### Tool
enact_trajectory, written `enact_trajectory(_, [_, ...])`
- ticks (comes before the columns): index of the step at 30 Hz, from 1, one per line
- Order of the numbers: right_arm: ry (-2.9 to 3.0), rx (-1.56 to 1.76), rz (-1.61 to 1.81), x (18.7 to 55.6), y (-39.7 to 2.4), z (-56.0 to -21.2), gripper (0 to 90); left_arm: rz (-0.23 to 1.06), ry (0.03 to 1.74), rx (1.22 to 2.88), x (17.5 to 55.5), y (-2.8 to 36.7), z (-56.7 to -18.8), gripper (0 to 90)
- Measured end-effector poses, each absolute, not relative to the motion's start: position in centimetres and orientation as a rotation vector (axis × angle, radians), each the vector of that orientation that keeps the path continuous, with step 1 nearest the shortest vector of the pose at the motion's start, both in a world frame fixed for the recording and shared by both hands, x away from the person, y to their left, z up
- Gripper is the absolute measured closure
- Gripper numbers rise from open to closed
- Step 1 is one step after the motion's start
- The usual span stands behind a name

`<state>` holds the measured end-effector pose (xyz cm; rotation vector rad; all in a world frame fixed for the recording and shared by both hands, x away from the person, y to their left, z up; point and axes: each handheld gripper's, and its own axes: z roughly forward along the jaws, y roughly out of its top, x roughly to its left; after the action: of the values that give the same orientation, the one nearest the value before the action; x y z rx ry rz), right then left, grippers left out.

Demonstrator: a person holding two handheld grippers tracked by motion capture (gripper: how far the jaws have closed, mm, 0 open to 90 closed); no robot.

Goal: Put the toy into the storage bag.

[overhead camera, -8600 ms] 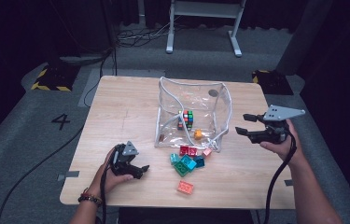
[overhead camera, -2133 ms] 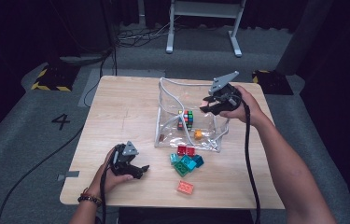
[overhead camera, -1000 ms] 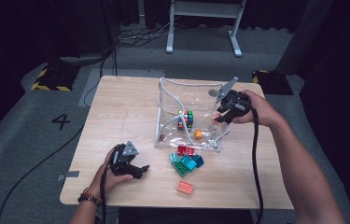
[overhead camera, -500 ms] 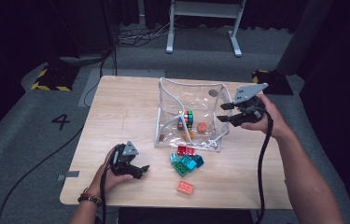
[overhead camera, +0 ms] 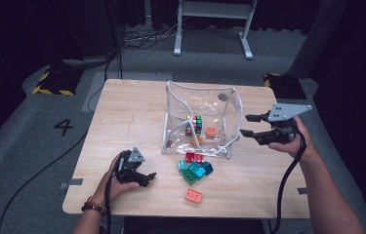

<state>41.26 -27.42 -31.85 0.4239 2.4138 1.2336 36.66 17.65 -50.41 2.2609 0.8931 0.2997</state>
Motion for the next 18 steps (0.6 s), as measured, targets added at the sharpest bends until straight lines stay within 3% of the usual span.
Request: enact_trajectory(18, [2.408, 0.543, 1.334, 38.3, -29.2, -39.0, 44.3, 0.300, 0.893, 2.260, 36.7, 17.6, -50.4, 9.5])
